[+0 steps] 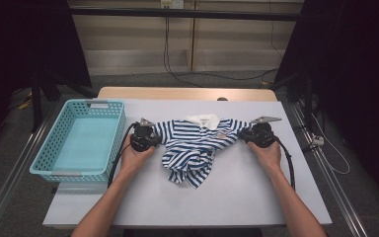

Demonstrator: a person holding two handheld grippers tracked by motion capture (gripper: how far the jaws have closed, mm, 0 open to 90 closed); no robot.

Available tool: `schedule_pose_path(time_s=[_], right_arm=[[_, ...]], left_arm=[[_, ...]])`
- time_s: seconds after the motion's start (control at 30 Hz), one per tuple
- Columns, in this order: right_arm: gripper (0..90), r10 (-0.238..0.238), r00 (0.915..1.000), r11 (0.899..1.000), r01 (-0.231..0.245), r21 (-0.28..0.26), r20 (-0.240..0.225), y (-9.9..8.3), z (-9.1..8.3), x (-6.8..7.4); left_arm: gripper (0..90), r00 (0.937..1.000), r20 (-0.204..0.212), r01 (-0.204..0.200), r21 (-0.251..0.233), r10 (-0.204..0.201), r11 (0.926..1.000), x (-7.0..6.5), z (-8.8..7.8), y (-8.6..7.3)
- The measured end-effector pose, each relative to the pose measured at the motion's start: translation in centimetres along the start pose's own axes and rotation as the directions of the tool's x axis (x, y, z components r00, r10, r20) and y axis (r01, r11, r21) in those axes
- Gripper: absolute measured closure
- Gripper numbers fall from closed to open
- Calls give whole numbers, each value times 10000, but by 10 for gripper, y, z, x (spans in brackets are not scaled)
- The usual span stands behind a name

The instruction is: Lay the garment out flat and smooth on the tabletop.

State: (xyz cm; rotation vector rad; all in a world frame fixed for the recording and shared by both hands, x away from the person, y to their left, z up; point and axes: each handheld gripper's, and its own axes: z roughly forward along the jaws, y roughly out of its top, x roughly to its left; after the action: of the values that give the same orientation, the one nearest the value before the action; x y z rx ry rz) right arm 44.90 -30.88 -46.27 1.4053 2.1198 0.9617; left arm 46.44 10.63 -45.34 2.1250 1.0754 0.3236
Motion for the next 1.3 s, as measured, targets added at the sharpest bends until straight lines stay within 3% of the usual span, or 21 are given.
schedule_pose_path(time_s=[0.03,0.07,0.13,0.23,0.27,0.33,0.37,0.4,0.43,0.57,0.6,0.77,0.9,0.97,1.0,1.07,1.1,1.13,1.17,1.2,1.3], right_arm=[[719,-29,10000,10000,29,31,3,0,0,0],[721,16,10000,10000,-16,81,5,1,0,0],[729,18,10000,10000,-18,82,19,1,0,0],[860,98,9999,9999,-97,32,-81,1,0,1],[889,103,9999,9999,-103,1,-56,1,0,2],[899,149,9998,9999,-148,12,-94,1,0,1],[900,1,9999,10000,-2,-81,-129,0,0,-1],[900,135,9998,9999,-133,90,-116,0,-3,1],[900,159,9998,9998,-157,129,-143,0,-5,1],[900,-33,10000,9999,34,122,-52,-1,-19,-1],[900,-42,10000,10000,43,81,-70,-1,-23,-2],[900,-112,9999,9996,111,248,20,-12,-41,-5],[900,-77,9999,9994,73,328,115,-18,-48,-5],[900,-54,9999,9993,49,372,128,-21,-47,-5],[900,-41,9999,9990,35,454,140,-22,-46,-3],[900,-129,9999,9988,127,465,46,-24,-44,-1],[897,-157,9998,9986,151,505,119,-24,-43,-1],[884,-75,9999,9988,71,478,84,-24,-43,0],[858,-199,9998,9989,195,435,82,-24,-42,0],[811,-306,9995,9989,304,350,54,-24,-43,-1],[706,-164,9999,9997,164,-160,-16,-22,-53,5]], left_arm=[[900,9997,86,219,-81,-219,9997,-2,-1,-1],[900,10000,88,-2,66,2,10000,0,-4,-2],[900,9986,353,384,71,-386,9992,-1,-8,-5],[900,9974,508,500,107,-505,9987,-3,-16,-7],[900,9983,496,315,99,-319,9995,-3,-18,-8],[900,9952,816,526,154,-536,9985,-2,-20,-9],[900,9921,842,940,-41,-933,9956,-5,-18,-10],[900,9916,969,832,246,-853,9962,-5,-19,-11],[900,9949,847,533,208,-549,9984,-4,-20,-11],[900,9937,806,769,99,-775,9970,-7,-21,-13],[900,9958,697,579,286,-598,9979,-5,-22,-13],[900,9959,701,555,132,-563,9984,-6,-20,-13],[900,9927,745,933,287,-952,9952,-6,-22,-15],[900,9934,829,771,293,-792,9966,-5,-26,-16],[900,9925,839,877,224,-893,9959,-6,-27,-18],[900,9955,734,571,399,-600,9976,-3,-28,-19],[862,9967,289,755,172,-760,9970,-4,-26,-19],[839,9953,95,965,106,-966,9953,-6,-24,-20],[784,9912,200,1309,26,-1310,9914,-7,-24,-21],[736,9974,148,710,143,-712,9974,-3,-27,-20],[613,9965,270,809,-589,-794,9950,-8,-34,-18]])
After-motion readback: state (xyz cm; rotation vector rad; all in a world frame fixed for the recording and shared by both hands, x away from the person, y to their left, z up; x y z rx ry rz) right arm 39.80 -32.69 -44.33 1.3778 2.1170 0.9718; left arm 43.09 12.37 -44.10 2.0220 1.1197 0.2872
